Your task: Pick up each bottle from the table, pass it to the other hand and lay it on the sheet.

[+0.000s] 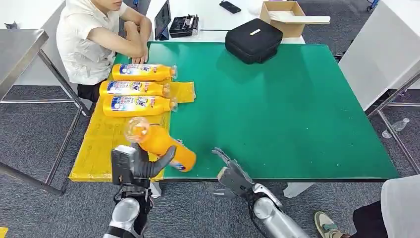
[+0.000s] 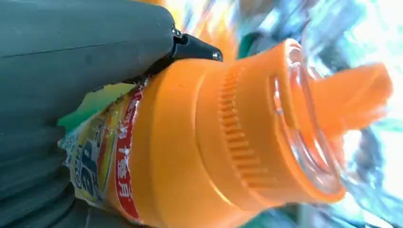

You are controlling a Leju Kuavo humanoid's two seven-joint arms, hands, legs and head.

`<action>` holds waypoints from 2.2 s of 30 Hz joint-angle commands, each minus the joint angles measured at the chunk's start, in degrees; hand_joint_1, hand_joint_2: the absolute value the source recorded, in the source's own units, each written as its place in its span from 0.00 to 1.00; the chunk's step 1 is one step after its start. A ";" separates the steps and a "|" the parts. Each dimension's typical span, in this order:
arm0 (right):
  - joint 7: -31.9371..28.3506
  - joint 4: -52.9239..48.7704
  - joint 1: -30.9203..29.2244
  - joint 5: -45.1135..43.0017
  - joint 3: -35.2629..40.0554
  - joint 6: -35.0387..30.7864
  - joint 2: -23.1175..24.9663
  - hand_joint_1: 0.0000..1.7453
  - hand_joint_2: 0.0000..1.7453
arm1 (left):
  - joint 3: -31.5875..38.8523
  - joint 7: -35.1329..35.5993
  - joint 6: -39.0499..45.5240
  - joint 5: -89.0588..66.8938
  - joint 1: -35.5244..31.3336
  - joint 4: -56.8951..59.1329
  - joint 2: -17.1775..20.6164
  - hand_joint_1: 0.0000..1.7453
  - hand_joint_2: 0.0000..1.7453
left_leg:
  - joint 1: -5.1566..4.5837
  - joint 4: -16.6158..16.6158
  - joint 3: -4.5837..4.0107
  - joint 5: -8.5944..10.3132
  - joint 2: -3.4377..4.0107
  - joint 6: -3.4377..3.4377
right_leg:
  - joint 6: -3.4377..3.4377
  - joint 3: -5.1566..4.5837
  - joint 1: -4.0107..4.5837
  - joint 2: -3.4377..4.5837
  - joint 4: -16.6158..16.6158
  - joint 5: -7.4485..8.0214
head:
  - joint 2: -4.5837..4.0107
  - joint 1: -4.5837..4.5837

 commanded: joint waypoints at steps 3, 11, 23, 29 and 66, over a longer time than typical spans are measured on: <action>-2.15 1.46 -0.51 2.45 -13.80 1.02 1.06 0.00 1.00 | 8.94 0.30 5.11 -33.33 -4.49 -1.73 0.04 1.00 1.00 | 0.05 0.04 0.12 -0.09 0.27 -0.09 | -0.14 0.05 0.05 0.21 0.03 0.00 | 0.00 0.00; -2.47 1.69 -0.73 2.55 -14.55 0.37 1.31 0.00 1.00 | 7.46 1.96 7.21 -41.60 -5.32 -0.18 1.27 1.00 1.00 | 0.09 0.02 0.34 -0.17 0.16 -0.16 | -0.25 0.28 0.11 0.11 0.02 -0.14 | 0.00 0.00; -6.79 14.18 -10.55 2.49 -14.93 0.34 2.62 0.00 1.00 | 1.23 11.20 10.16 -60.48 -19.12 31.19 8.23 1.00 1.00 | 0.04 -0.09 0.28 0.06 0.08 -0.09 | -0.18 0.22 0.05 0.01 -0.06 0.01 | 0.00 0.02; -9.08 21.71 -15.38 2.16 -14.19 0.56 4.05 0.00 1.00 | -2.05 12.92 8.85 -64.29 -26.39 50.21 10.52 1.00 1.00 | 0.04 -0.11 0.37 0.04 0.18 -0.04 | -0.16 0.31 0.05 0.16 -0.06 0.02 | 0.00 0.00; -11.36 21.82 -17.45 0.15 -13.46 1.07 6.04 0.00 1.00 | 1.84 15.01 -3.55 -62.33 -28.88 57.17 9.14 0.00 1.00 | 0.01 -0.09 0.95 0.09 0.18 -0.03 | -0.10 0.90 0.01 0.16 -0.01 0.04 | 0.00 0.02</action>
